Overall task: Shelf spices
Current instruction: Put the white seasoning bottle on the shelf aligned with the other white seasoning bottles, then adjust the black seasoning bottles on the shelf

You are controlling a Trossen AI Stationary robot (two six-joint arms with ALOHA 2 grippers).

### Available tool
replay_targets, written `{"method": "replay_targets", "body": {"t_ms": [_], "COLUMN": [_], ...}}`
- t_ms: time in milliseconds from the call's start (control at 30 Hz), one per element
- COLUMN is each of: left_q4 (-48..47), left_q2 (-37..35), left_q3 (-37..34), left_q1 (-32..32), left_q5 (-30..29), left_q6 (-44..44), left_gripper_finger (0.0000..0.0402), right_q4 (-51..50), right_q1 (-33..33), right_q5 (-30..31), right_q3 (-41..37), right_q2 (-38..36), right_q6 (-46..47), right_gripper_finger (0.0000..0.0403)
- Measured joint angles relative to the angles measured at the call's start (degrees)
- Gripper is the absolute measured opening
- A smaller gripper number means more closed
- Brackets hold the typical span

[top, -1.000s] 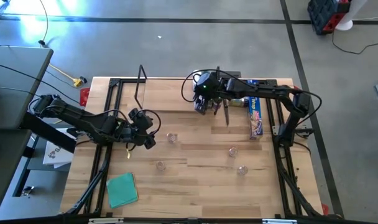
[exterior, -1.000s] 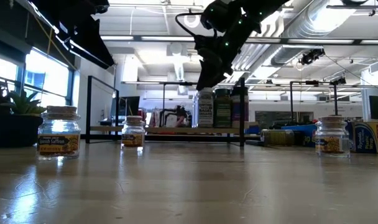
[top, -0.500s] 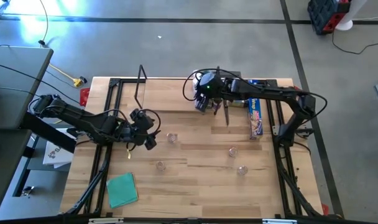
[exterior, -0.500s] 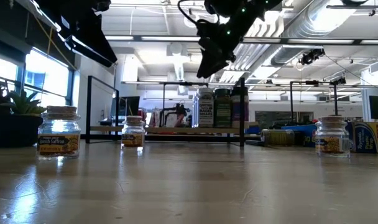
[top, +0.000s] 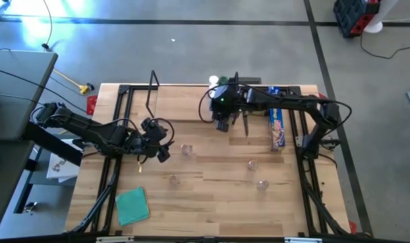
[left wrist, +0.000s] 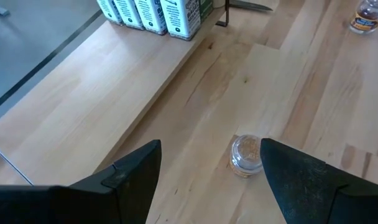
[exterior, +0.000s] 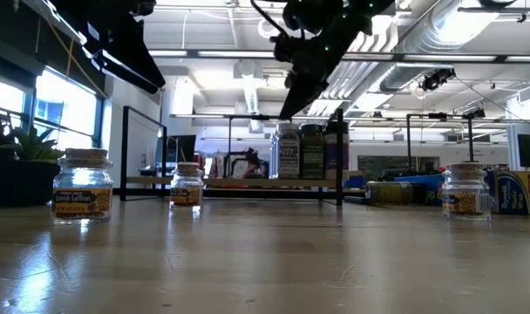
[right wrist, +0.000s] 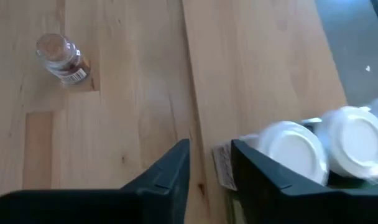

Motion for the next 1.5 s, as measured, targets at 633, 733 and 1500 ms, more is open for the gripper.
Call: {"method": "replay_targets", "body": {"t_ms": [633, 733, 1500], "left_q4": [-0.1, -0.1, 5.7], "left_q2": [0.0, 0.0, 0.0], "left_q3": [0.0, 0.0, -2.6], "left_q1": [0.0, 0.0, -0.6], "left_q5": [0.5, 0.5, -1.8], "left_q6": [-0.4, -0.3, 5.0], "left_gripper_finger": [0.0268, 0.0268, 0.0268], "right_q4": [3.7, 1.8, -24.5], "right_q1": [1.0, 1.9, -19.9], "right_q5": [8.3, 14.4, 5.0], "right_q3": [0.0, 0.0, -20.4], "right_q2": [-2.8, -8.1, -19.6], "right_q6": [-5.2, -6.9, -5.1], "right_gripper_finger": [0.0087, 0.0087, 0.0251]}}
